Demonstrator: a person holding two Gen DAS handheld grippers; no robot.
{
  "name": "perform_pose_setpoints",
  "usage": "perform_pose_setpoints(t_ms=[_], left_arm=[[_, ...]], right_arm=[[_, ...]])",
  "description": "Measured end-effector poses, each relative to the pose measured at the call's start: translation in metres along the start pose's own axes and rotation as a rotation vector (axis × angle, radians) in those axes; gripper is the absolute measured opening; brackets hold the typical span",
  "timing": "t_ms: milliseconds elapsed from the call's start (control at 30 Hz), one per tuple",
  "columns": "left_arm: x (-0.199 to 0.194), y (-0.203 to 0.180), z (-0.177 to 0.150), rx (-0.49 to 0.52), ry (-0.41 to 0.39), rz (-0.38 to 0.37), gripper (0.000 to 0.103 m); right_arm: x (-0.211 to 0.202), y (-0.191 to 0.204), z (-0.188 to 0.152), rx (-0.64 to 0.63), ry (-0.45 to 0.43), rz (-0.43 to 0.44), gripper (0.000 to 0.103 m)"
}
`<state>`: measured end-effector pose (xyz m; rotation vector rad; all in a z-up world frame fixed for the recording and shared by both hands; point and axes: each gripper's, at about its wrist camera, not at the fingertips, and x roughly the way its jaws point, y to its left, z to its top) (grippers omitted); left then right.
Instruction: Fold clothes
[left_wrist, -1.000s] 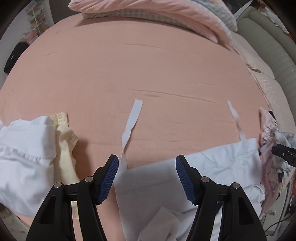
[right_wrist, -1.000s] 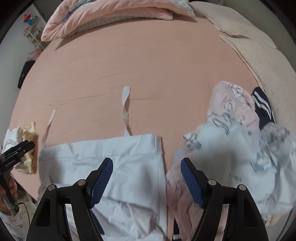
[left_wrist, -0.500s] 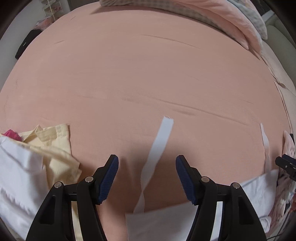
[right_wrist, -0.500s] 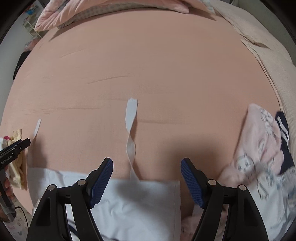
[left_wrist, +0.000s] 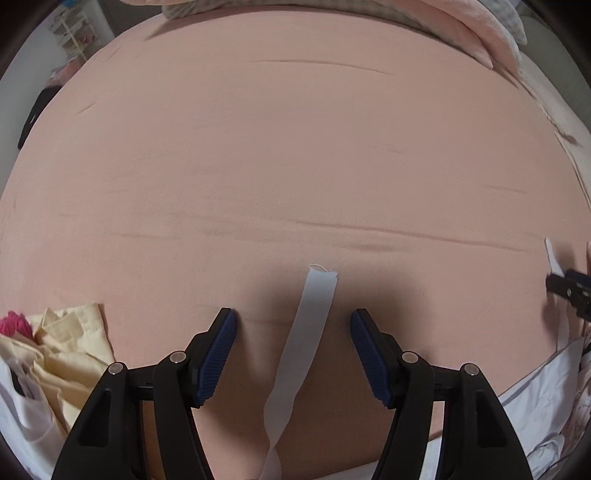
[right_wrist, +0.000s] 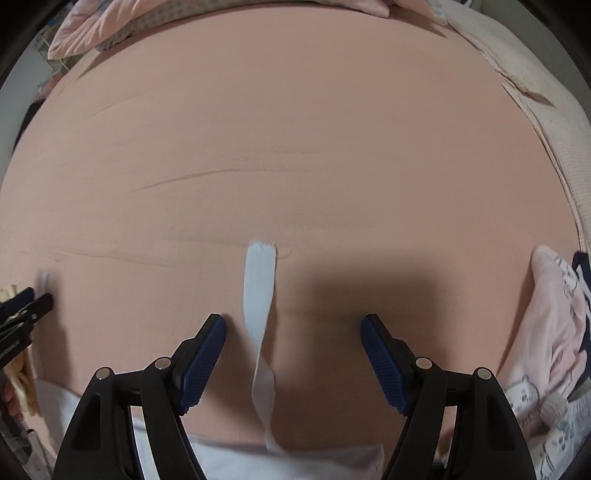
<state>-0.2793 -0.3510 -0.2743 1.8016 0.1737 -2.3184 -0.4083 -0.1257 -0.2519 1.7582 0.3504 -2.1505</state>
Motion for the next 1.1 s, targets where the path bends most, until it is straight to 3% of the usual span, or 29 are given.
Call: perform_pose_setpoints(t_ms=[167,433,500,533,600,667,733,900,1100], left_arm=[[0.002,0.004,-0.002,-0.016,0.003,-0.022,0.066],[-0.003,0.002,-0.016,-0.021,-0.073,-0.013,0.066],[-0.005,0.002,-0.019,-0.026,-0.08,-0.017,0.061],[-0.006,0.0,-0.02,-0.024,-0.083,-0.021,0.053],[-0.01,-0.006,-0.023,-0.006,-0.097,-0.028,0.038],[-0.013,-0.014,-0.025,0.016,-0.109,-0.021,0.03],[-0.014,-0.016,-0.027,0.013,-0.113,-0.032,0.016],[-0.019,-0.012,-0.032,-0.033,-0.113,-0.101,0.005],[-0.031,-0.001,-0.039,-0.094,-0.083,-0.206,0.003]], right_arm=[[0.009,0.006,0.005,-0.015,-0.012,-0.024,0.075],[0.01,0.002,-0.001,-0.008,-0.039,-0.005,0.076],[0.009,0.001,-0.002,-0.011,-0.039,-0.005,0.075],[0.009,0.001,-0.003,-0.007,-0.04,-0.005,0.073],[0.006,0.002,-0.006,-0.006,-0.048,-0.011,0.063],[0.002,0.006,-0.01,-0.032,-0.055,0.011,0.035],[0.001,0.01,-0.013,-0.057,-0.043,0.054,0.017],[-0.001,0.001,-0.017,-0.022,-0.036,0.115,0.011],[-0.008,-0.018,-0.024,0.064,-0.032,0.209,0.008]])
